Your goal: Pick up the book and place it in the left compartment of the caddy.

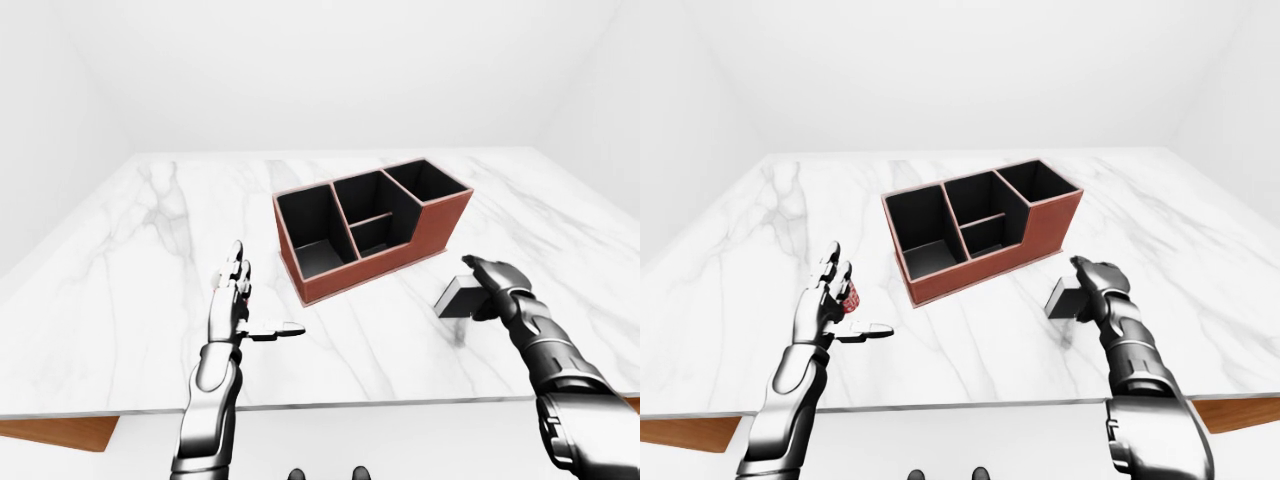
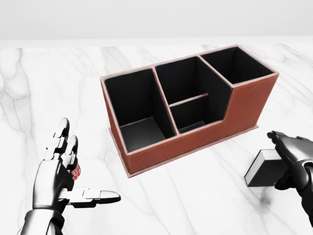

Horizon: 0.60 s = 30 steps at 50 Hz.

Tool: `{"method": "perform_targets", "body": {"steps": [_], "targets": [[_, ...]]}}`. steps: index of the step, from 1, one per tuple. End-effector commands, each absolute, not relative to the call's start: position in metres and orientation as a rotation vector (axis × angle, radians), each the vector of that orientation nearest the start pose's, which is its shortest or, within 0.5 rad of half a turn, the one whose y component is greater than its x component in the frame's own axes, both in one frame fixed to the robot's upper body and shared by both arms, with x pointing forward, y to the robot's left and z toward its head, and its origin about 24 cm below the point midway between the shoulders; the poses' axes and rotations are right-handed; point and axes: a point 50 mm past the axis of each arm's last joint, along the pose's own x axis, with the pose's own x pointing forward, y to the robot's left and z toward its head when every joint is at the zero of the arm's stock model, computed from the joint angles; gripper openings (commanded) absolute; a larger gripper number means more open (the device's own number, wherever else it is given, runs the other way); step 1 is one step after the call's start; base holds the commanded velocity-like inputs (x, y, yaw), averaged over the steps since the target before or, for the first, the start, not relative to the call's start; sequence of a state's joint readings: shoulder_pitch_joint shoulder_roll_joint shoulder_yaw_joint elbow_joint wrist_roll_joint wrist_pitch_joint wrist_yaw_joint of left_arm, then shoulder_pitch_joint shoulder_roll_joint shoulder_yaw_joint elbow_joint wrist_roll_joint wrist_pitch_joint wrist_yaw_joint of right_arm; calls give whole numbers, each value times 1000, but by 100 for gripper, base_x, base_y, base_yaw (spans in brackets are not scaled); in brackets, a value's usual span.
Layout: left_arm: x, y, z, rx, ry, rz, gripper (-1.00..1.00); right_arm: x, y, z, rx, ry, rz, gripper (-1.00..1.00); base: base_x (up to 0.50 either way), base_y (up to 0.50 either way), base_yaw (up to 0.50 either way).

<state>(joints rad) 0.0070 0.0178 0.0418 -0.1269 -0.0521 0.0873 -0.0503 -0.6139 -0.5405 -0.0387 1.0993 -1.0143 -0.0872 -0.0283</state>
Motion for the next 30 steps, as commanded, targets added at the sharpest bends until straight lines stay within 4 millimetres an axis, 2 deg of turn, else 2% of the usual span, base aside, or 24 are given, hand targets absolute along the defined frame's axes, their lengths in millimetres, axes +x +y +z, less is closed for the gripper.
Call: {"method": "perform_targets", "body": {"steps": [1,16,21,23,26,27,30], "targets": [[250,160,65,-36,-50,-13,100,323,-312,28,-1441,500,-3,-100,0,0,0],[247,160,71,-42,-77,-12,100,324,-307,25,-1444,477,-21,-100,0,0,0],[248,161,71,-45,-77,-8,100,327,-304,30,-1403,438,-53,-100,0,0,0],[250,161,70,-43,-71,-7,100,329,-299,41,-1327,387,-43,-100,0,0,0],[253,162,67,-36,-61,-3,100,330,-280,66,-1240,263,11,-100,0,0,0],[257,162,68,-30,-61,1,100,328,-271,89,-1188,184,20,-100,0,0,0],[265,164,72,-19,-72,8,100,323,-256,125,-1085,90,9,-100,0,0,0]]}}
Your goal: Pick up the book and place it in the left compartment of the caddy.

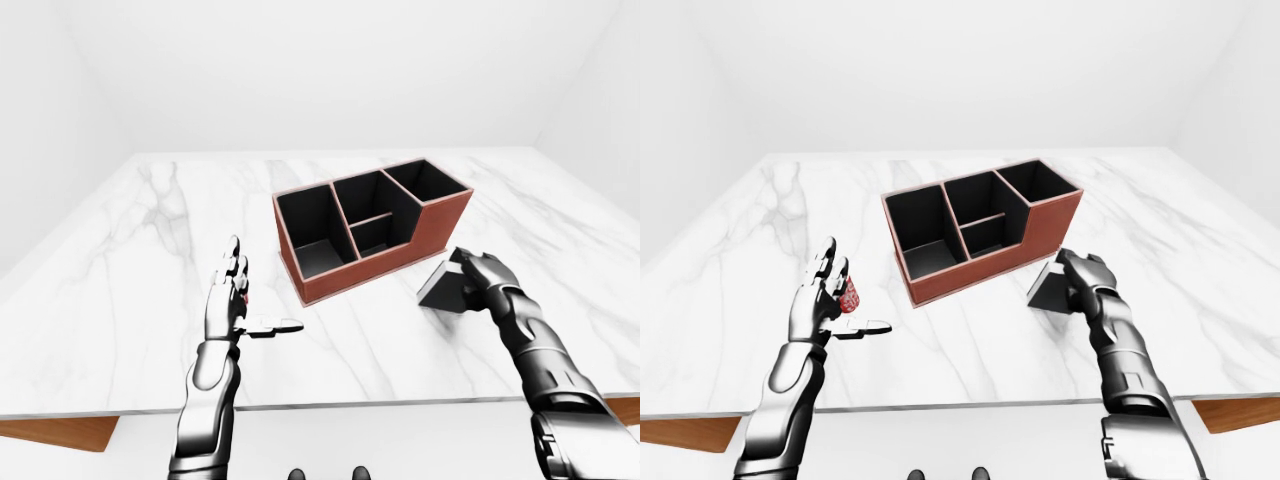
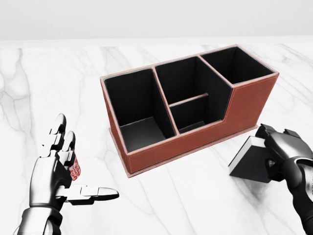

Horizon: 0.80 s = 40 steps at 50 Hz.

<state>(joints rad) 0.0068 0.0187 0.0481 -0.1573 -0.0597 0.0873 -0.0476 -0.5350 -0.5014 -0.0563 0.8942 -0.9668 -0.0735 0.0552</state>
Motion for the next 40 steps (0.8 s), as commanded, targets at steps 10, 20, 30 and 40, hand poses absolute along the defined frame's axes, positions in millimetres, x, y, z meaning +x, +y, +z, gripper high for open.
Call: {"method": "perform_targets", "body": {"steps": [10,20,30,40], "targets": [[300,177,96,14,-135,59,100,307,-179,235,-799,-481,144,-100,0,0,0],[333,189,113,51,-135,83,100,324,-140,265,-414,-680,128,-100,0,0,0],[341,187,133,46,-194,71,100,385,-94,208,-83,-321,116,-100,0,0,0],[333,192,147,37,-262,75,100,407,-76,135,-19,41,4,-100,0,0,0]]}}
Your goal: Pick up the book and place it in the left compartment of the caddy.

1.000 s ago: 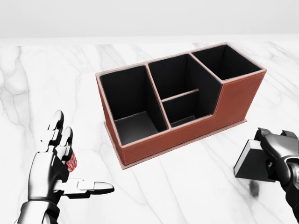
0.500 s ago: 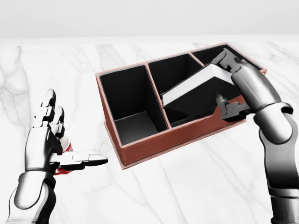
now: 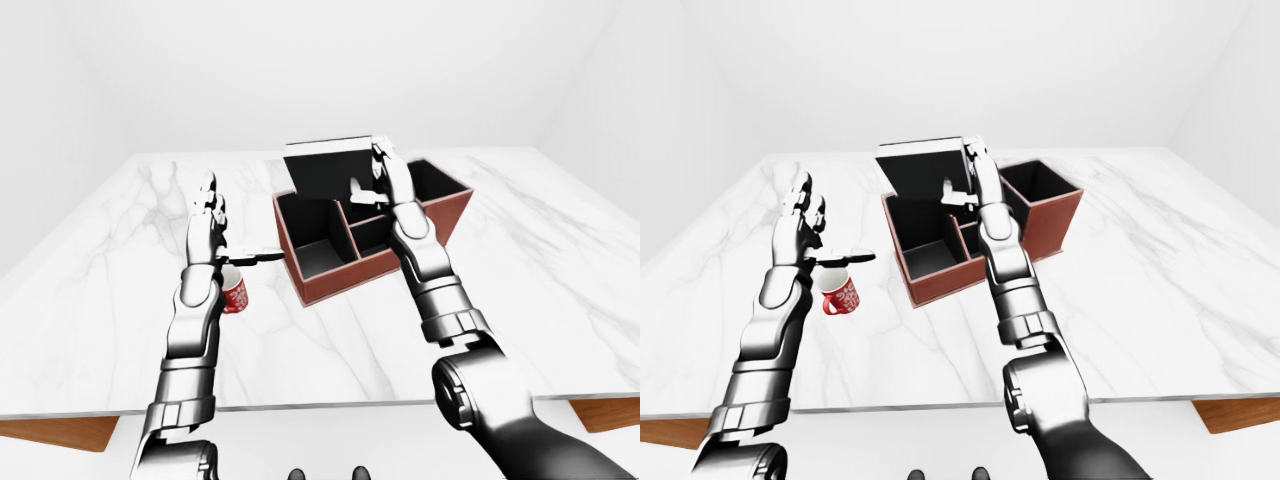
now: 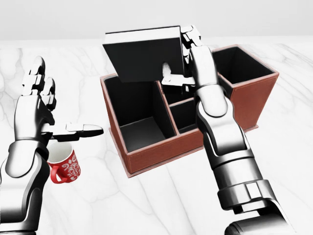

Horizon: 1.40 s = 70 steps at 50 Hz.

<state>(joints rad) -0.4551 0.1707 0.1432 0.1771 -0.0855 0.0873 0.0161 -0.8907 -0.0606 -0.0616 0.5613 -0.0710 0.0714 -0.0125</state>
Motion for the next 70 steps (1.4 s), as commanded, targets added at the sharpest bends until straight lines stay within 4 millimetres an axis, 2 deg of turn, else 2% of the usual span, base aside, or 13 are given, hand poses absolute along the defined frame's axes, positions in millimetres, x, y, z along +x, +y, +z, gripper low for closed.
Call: {"method": "perform_targets", "body": {"steps": [1,14,23,32,36,42,56,70], "targets": [[332,192,149,37,-271,74,100,407,-77,132,-16,49,-6,-100,0,0,0],[331,191,151,28,-284,75,100,401,-80,133,-103,-41,-131,-100,0,0,0],[332,191,149,28,-274,77,100,396,-60,148,-173,-124,-99,-100,0,0,0],[333,189,145,26,-254,73,100,390,-42,133,-302,-141,-60,-100,0,0,0],[333,191,146,25,-259,74,100,392,-44,125,-378,-112,-96,-100,0,0,0],[332,191,148,23,-268,75,100,395,-54,119,-396,-69,-148,-100,0,0,0],[333,191,145,22,-257,74,100,401,-68,130,-381,-79,-202,-100,0,0,0],[331,191,146,21,-265,73,100,396,-61,112,-495,-45,-156,-100,0,0,0]]}}
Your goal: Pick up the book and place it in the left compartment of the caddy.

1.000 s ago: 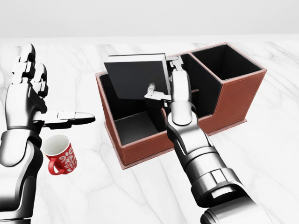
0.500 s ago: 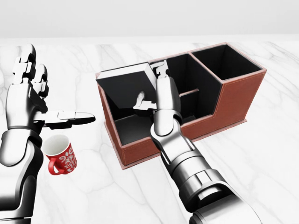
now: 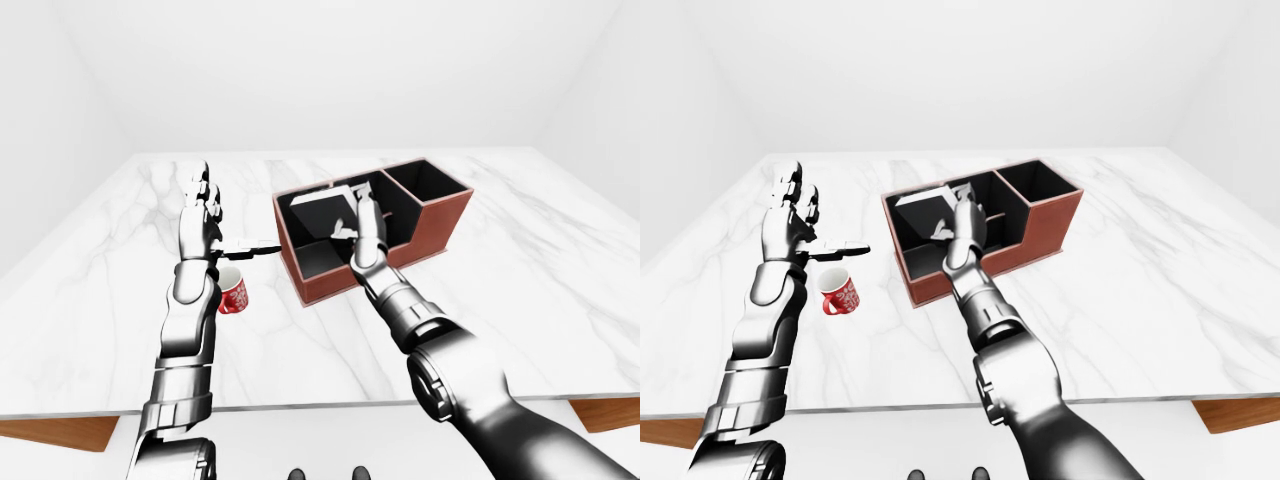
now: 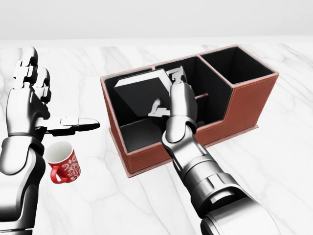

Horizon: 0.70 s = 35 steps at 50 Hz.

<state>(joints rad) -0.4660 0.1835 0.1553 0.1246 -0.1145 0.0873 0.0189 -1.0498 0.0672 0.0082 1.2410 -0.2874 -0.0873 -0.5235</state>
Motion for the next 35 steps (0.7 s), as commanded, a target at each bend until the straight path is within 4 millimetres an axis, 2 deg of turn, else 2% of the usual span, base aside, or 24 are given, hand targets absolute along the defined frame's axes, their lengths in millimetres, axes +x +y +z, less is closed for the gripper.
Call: {"method": "perform_targets", "body": {"steps": [1,28,35], "targets": [[331,191,147,21,-266,72,100,396,-62,110,-508,-42,-153,-100,0,0,0],[333,191,142,17,-246,72,100,396,-65,105,-571,-31,-147,-100,0,0,0],[332,191,143,17,-250,71,100,395,-59,108,-599,-48,-128,-100,0,0,0]]}}
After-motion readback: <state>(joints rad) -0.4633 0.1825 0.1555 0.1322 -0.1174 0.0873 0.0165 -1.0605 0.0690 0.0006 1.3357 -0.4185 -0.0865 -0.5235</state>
